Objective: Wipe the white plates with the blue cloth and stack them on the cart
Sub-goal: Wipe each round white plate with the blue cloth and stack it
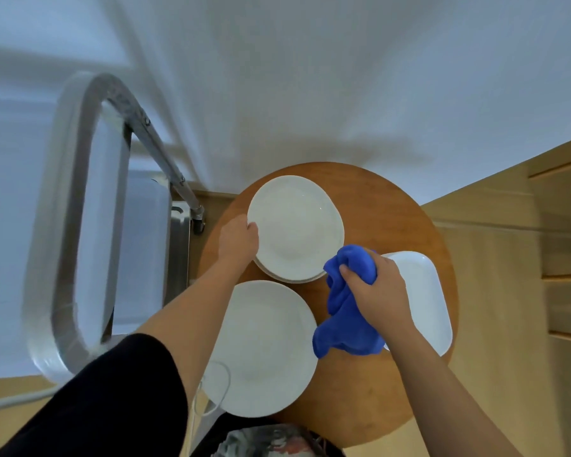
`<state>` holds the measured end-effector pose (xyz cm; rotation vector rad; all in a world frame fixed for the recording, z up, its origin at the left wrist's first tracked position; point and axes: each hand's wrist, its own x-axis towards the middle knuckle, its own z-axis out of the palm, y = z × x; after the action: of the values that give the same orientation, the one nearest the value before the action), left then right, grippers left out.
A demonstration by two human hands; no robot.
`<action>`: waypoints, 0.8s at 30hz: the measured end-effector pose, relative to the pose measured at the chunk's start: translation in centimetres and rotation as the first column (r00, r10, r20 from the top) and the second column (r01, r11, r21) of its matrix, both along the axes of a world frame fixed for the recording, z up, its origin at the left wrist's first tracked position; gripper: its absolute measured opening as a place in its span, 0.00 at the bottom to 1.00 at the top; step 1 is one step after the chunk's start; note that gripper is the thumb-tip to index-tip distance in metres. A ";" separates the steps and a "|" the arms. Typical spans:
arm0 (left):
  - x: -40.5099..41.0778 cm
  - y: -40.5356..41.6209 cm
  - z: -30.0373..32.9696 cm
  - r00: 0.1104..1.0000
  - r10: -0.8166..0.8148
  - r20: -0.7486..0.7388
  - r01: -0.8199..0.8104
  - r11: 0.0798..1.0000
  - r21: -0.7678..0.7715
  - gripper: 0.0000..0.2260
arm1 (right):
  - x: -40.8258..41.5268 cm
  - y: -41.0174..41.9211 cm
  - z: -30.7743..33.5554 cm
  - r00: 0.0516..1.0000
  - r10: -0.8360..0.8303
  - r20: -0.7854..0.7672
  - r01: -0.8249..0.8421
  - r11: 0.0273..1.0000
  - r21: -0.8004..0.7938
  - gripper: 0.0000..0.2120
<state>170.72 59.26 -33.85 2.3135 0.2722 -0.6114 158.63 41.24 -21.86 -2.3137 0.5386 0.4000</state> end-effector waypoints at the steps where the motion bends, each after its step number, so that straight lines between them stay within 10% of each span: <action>1: -0.3 -0.5 0.4 0.998 0.062 0.006 -0.061 0.997 -0.044 0.12 | -0.4 -0.1 0.3 0.995 0.096 -0.025 -0.098 0.993 -0.073 0.21; 6: -1.5 -1.2 1.6 0.932 0.342 -0.116 -0.361 0.897 -0.255 0.12 | -2.2 -0.2 1.5 0.962 0.262 -0.082 -0.273 0.894 -0.354 0.39; 12: -3.2 -1.9 5.8 0.808 0.510 -0.295 -0.582 0.612 -0.535 0.07 | -3.5 -1.9 5.4 0.927 0.061 0.370 -0.060 0.998 -0.016 0.20; 19: -6.1 -2.8 13.7 0.780 0.446 -0.438 -0.612 0.396 -0.685 0.09 | -4.4 -5.0 12.1 0.865 -0.155 0.478 0.053 0.974 0.219 0.17; 24: -8.4 -4.4 19.0 0.824 0.327 -0.462 -0.550 0.273 -0.789 0.17 | -2.9 -0.5 15.0 0.868 0.257 0.424 -0.253 0.965 -0.068 0.13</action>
<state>162.27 54.83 -14.86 0.9871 0.5170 -0.5071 155.73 40.75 -6.84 -2.3898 0.0143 -0.0031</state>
